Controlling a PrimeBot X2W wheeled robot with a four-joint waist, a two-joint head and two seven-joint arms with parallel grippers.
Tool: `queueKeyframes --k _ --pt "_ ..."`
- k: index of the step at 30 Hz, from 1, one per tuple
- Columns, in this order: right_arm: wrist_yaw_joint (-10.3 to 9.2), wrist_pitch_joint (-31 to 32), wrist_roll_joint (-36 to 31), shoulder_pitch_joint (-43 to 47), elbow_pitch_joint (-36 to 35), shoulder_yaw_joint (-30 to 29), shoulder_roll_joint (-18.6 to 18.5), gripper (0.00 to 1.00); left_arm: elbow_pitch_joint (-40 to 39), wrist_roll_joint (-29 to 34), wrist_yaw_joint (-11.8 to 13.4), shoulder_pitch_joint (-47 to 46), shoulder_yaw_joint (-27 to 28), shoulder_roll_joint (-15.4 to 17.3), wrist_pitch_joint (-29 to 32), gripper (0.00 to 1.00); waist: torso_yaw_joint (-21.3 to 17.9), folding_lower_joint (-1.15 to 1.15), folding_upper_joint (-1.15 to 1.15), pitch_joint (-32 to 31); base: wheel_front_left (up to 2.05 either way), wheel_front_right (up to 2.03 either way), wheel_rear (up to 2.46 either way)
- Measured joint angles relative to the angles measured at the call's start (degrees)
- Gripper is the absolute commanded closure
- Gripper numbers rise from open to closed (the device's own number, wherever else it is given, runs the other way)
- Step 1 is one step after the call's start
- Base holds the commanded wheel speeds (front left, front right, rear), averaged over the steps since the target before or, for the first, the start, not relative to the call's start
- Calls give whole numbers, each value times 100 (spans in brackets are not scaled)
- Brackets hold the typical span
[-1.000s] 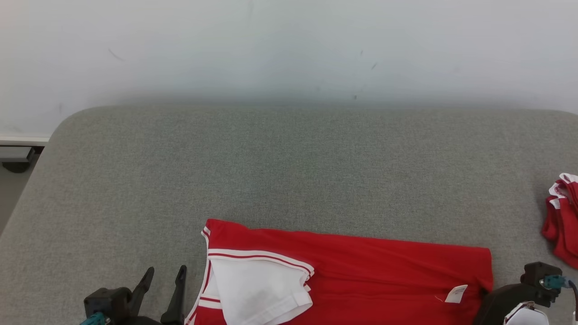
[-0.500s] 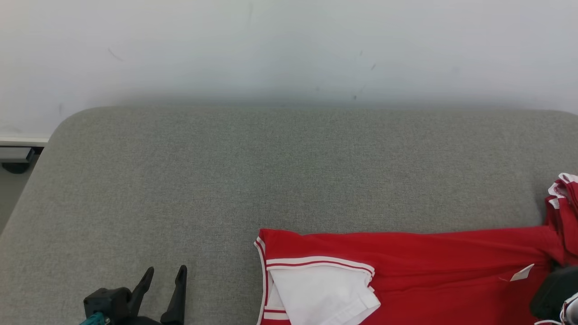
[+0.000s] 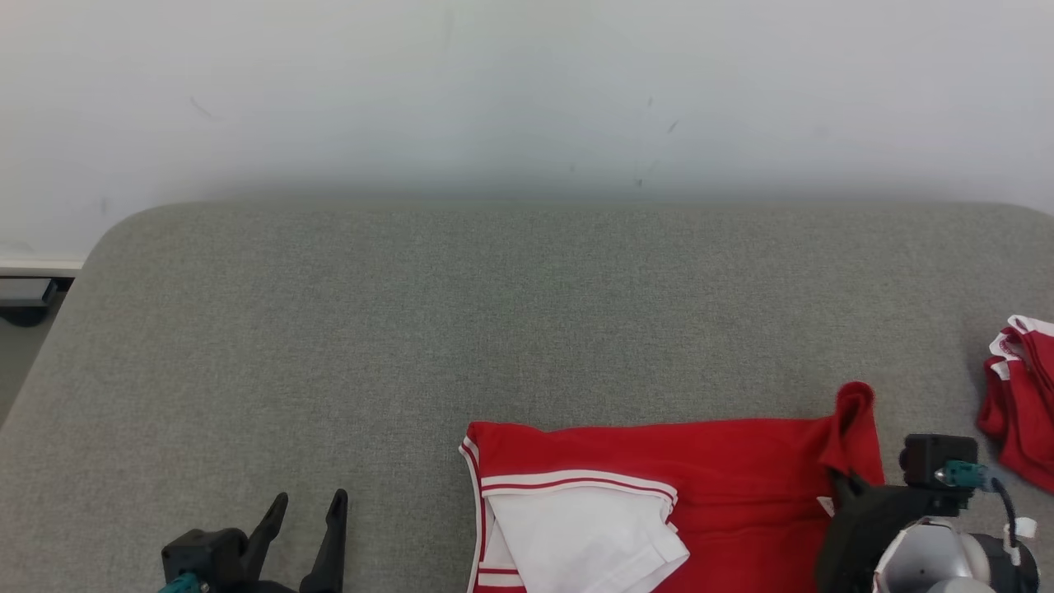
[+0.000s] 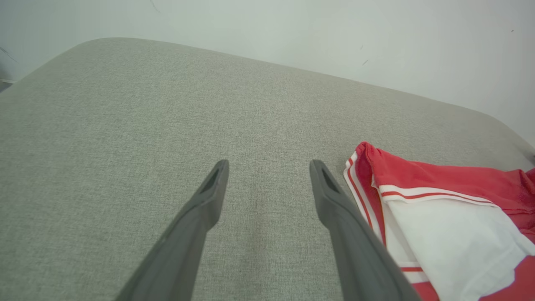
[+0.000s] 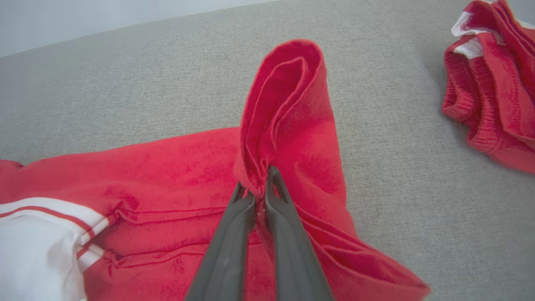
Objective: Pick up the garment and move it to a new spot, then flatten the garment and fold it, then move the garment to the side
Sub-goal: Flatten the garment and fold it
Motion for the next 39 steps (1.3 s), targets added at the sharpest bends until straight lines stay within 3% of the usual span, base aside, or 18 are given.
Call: queueKeyframes --k 8,18,22,23,29,39 --pt "259 328 -180 -134 -270 961 177 100 79 0 -52 -5 -92 -13 0 0 30 0 0 -79 0 0 0" --pt "257 614 -180 -461 -152 1951 245 100 131 1 -110 -26 -192 -54 15 0 222 0 0 -163 0 0 0" --pt "192 666 -170 -536 -68 2154 241 100 157 1 -146 -58 -233 -78 18 0 309 0 0 -169 0 0 0" --pt "70 681 -14 -631 -59 2388 216 100 165 1 -147 -115 -267 -94 43 0 372 0 0 -171 0 0 0" --pt "-132 705 401 -1006 81 3004 216 100 175 2 -149 -129 -281 -103 43 0 561 0 0 -148 0 0 0" --pt "-253 699 743 -1407 458 3327 199 100 194 10 -199 -249 -320 -154 42 0 793 0 0 -63 0 0 0"
